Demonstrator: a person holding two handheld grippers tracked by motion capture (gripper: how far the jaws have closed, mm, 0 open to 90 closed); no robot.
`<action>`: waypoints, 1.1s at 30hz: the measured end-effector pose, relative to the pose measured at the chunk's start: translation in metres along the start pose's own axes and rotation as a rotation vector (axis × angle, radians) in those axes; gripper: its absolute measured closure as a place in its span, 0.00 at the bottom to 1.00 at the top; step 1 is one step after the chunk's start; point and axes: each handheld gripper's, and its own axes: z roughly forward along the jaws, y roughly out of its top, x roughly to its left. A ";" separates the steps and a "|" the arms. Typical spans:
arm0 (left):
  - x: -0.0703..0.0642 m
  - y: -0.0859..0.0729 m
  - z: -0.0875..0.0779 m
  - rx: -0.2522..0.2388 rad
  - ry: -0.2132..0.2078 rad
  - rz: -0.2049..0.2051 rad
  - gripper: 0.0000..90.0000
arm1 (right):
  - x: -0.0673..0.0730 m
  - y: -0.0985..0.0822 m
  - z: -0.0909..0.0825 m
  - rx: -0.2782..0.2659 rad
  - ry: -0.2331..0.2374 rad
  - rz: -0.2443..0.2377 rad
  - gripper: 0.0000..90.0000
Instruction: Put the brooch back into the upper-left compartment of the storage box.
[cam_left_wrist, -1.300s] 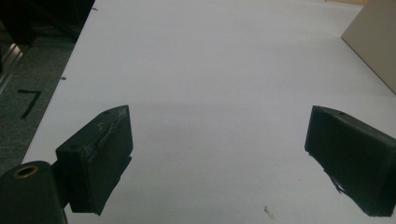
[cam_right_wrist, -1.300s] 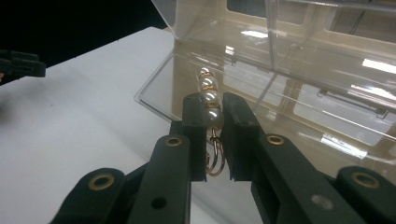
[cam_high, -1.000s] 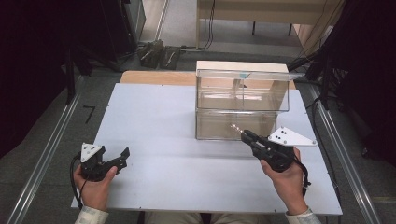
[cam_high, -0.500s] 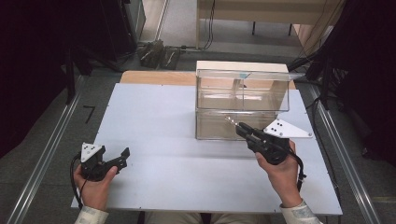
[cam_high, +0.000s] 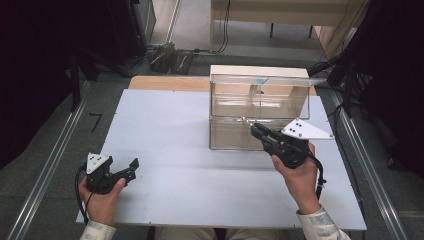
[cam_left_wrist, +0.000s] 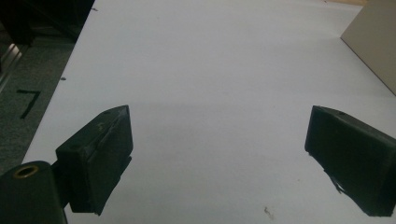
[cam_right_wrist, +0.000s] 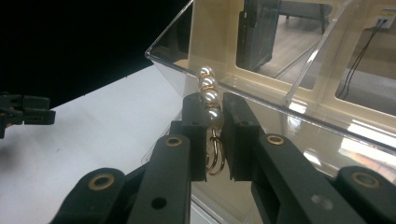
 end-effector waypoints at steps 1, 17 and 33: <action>0.000 0.000 0.000 -0.002 0.000 -0.002 0.09 | 0.000 0.001 0.001 0.001 -0.001 0.004 0.87; 0.001 0.000 0.000 -0.003 0.000 -0.004 0.09 | -0.006 0.023 0.020 -0.015 -0.018 0.003 0.87; 0.001 0.001 -0.001 -0.004 -0.003 -0.006 0.09 | -0.011 0.036 0.045 -0.001 -0.036 -0.002 0.87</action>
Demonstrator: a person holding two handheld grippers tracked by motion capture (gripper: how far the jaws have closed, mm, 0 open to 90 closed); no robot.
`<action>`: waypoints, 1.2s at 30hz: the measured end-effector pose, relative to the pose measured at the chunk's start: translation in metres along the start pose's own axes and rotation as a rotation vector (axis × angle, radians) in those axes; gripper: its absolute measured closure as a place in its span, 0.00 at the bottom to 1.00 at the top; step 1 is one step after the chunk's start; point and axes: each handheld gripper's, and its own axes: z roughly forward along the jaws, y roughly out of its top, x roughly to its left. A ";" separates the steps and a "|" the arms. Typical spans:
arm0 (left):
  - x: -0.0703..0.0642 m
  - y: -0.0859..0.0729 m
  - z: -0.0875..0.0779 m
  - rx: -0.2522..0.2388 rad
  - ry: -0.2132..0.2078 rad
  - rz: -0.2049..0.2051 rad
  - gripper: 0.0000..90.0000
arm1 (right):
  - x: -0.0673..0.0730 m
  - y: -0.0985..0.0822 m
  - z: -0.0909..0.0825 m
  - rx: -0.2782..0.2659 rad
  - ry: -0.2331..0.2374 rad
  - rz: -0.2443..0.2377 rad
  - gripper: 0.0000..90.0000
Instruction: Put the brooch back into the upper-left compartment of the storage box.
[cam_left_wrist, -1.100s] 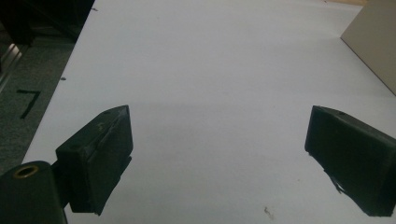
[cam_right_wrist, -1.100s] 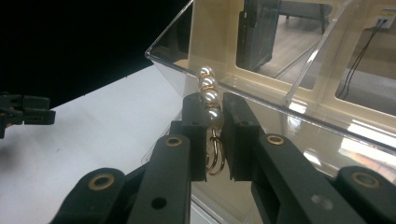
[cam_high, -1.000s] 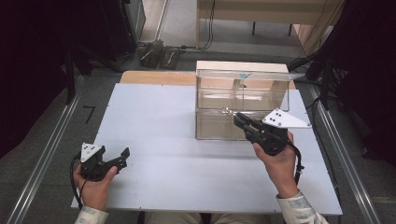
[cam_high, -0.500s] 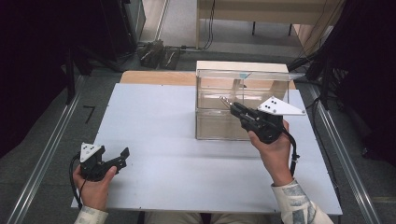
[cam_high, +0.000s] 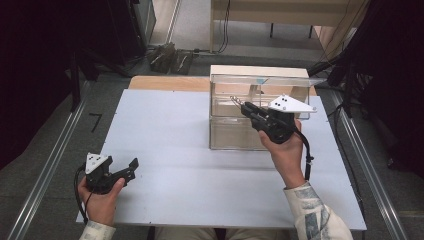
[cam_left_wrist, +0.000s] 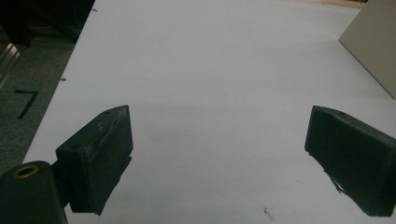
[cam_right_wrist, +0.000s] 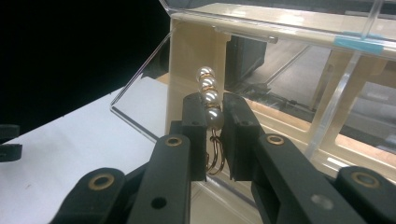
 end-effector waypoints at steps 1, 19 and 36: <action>0.000 0.000 0.000 -0.001 -0.001 0.000 0.09 | 0.000 0.000 0.001 0.002 0.000 0.002 0.87; 0.000 0.000 0.000 0.001 -0.003 -0.002 0.09 | 0.000 0.002 0.014 0.014 0.027 0.029 0.64; 0.000 0.000 -0.001 -0.001 -0.003 -0.001 0.09 | 0.008 -0.003 0.008 0.003 0.038 0.020 0.33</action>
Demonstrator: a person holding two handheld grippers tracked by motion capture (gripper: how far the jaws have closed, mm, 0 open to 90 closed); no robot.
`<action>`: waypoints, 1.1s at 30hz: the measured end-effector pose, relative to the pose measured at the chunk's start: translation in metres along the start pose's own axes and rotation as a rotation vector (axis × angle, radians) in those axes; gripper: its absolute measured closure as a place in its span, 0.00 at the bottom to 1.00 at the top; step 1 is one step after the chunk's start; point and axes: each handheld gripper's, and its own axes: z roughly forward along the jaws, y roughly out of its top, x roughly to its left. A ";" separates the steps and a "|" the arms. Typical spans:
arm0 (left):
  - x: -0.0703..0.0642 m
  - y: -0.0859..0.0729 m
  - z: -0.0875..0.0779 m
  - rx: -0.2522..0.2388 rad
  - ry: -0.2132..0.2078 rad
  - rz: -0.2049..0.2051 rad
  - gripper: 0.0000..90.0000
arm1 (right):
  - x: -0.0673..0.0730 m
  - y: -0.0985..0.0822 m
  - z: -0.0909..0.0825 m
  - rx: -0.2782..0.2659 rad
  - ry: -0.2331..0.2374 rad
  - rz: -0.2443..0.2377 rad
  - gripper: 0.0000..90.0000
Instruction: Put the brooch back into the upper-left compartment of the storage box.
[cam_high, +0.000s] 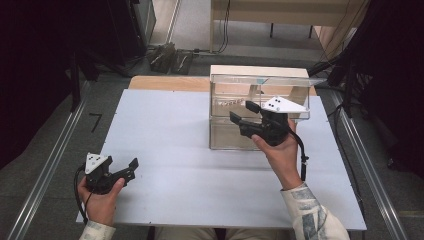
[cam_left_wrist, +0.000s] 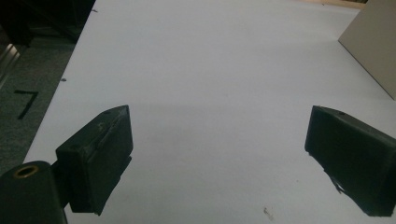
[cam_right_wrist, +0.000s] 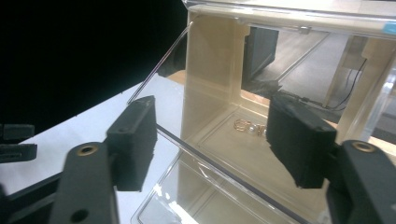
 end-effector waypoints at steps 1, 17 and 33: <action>0.000 0.000 0.000 0.000 0.002 -0.001 0.09 | 0.000 0.000 0.000 -0.002 0.000 0.001 0.32; -0.001 0.000 0.000 -0.002 0.001 0.001 0.09 | 0.004 -0.009 -0.013 -0.015 -0.004 0.001 0.21; -0.002 0.000 0.001 -0.003 0.003 0.004 0.09 | 0.008 -0.024 -0.035 -0.032 -0.006 -0.022 0.19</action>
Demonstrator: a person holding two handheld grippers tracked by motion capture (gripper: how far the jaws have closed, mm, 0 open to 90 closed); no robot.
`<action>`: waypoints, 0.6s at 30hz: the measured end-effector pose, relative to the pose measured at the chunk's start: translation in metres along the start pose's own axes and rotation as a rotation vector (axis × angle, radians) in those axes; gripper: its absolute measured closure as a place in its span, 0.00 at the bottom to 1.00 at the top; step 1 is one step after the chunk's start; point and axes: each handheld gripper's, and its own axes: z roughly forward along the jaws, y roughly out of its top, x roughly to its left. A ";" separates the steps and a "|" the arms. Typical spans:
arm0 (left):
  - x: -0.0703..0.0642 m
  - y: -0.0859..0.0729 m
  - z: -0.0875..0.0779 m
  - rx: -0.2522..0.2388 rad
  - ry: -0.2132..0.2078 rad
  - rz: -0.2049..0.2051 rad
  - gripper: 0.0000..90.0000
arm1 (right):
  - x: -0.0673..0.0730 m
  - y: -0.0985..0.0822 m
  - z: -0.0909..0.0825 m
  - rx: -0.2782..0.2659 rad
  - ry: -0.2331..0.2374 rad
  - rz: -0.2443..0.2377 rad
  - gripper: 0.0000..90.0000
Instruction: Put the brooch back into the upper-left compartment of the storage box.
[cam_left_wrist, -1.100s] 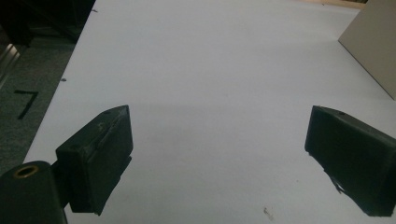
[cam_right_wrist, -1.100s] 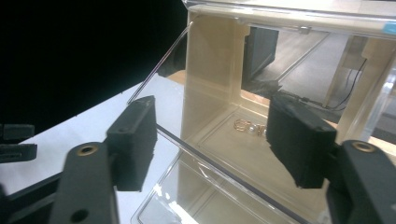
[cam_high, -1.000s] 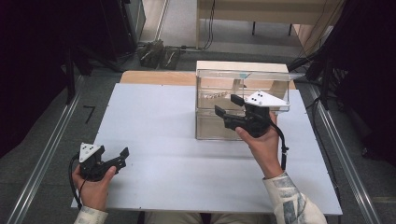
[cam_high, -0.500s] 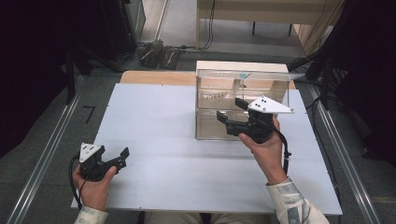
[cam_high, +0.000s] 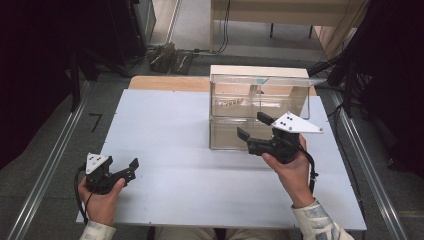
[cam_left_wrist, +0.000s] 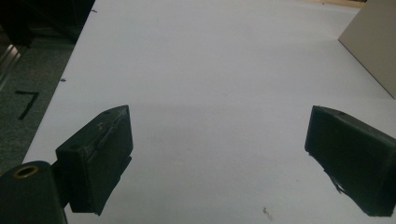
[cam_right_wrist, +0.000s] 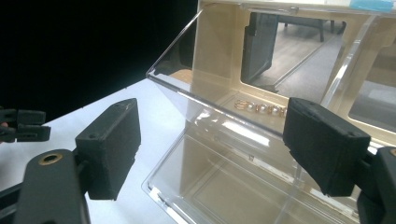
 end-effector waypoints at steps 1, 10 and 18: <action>0.000 0.000 0.000 0.000 0.000 -0.001 0.09 | 0.000 -0.001 -0.001 -0.002 0.000 0.000 0.19; 0.000 0.000 0.000 0.003 0.002 0.000 0.09 | 0.003 -0.010 -0.019 -0.010 0.004 -0.011 0.19; 0.000 0.000 0.000 0.004 0.001 0.006 0.09 | -0.003 -0.025 -0.033 -0.001 -0.017 0.007 0.19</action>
